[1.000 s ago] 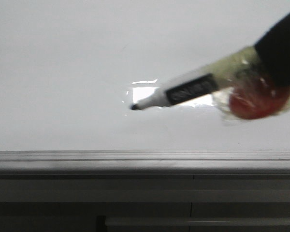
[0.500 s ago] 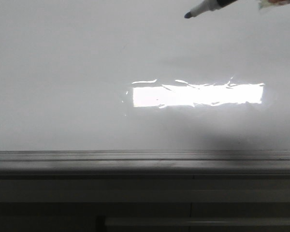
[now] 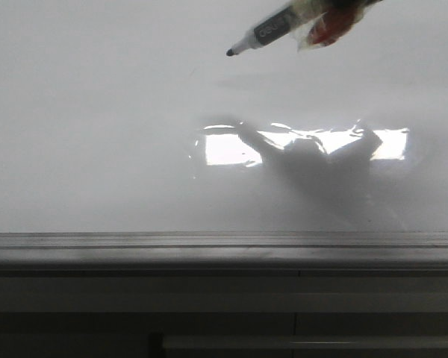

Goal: Write number 0 on whiteboard

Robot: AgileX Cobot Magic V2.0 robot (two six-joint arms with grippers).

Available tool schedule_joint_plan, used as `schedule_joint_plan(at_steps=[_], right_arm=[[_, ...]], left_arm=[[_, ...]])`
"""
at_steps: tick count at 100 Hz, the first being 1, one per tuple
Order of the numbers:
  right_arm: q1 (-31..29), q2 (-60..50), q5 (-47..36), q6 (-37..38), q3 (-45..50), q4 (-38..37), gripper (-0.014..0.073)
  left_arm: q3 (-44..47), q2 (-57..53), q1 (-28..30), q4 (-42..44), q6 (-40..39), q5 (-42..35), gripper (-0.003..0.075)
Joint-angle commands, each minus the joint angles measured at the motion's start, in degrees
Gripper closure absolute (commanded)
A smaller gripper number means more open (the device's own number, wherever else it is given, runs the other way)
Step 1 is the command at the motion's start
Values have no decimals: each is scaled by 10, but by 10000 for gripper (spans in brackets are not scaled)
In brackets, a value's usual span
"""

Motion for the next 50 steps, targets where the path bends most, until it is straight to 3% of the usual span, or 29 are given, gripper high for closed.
schedule_joint_plan(at_steps=[1, 50], right_arm=[[-5, 7, -56, 10, -21, -1, 646], [-20, 52, -64, 30, -30, -1, 646]], left_arm=[[-14, 4, 1, 20, -6, -28, 740], [-14, 4, 1, 8, -6, -28, 740]])
